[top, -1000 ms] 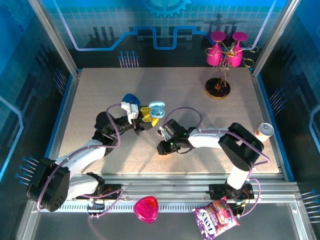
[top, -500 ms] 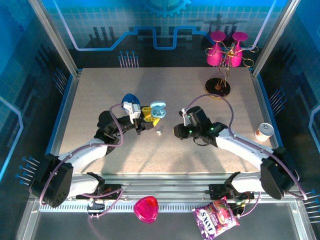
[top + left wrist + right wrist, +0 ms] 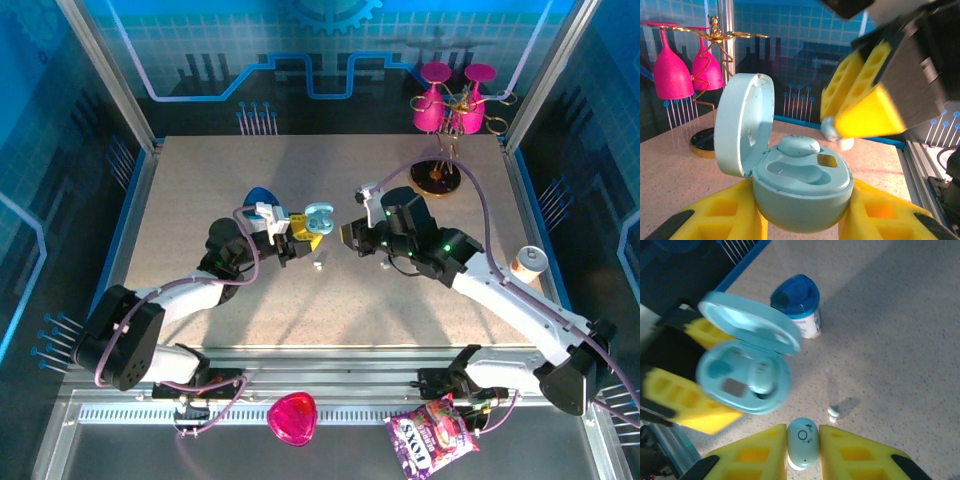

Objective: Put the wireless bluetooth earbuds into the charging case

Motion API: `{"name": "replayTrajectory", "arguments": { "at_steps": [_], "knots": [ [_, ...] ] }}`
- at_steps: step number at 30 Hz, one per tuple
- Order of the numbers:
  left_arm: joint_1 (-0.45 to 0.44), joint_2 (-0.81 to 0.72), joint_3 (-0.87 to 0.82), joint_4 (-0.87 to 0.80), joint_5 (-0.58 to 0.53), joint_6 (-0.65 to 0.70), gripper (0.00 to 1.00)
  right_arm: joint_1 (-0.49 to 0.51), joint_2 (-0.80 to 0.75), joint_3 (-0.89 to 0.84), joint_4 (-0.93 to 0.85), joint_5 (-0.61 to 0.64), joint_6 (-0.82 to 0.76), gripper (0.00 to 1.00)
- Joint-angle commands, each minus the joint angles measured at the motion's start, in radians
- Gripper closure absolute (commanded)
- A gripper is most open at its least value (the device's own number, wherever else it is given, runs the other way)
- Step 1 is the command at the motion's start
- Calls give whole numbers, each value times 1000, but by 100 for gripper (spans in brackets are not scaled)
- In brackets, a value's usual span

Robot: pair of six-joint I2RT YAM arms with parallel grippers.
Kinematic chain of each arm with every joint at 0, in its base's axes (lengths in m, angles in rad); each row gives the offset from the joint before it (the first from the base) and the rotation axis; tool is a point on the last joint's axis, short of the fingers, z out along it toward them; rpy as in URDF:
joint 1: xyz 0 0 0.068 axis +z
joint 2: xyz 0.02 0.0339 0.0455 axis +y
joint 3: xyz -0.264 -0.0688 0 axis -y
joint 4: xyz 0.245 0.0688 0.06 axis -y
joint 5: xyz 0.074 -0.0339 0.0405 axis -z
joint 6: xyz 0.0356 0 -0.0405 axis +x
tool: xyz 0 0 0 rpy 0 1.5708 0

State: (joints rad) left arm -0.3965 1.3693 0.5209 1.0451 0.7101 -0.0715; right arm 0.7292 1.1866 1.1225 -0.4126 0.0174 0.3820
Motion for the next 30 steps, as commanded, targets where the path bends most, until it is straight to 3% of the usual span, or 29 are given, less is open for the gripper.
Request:
{"name": "replayTrajectory", "arguments": {
  "at_steps": [1,16,30],
  "knots": [
    [8,12,14,34,-6,36,74,34,8,60,-21,33,-44,79],
    [7,14,21,-3,1,49,74,122,150,191,36,61,-117,79],
    [7,14,19,16,2,30,74,127,196,182,79,76,-82,81]
  ]
}}
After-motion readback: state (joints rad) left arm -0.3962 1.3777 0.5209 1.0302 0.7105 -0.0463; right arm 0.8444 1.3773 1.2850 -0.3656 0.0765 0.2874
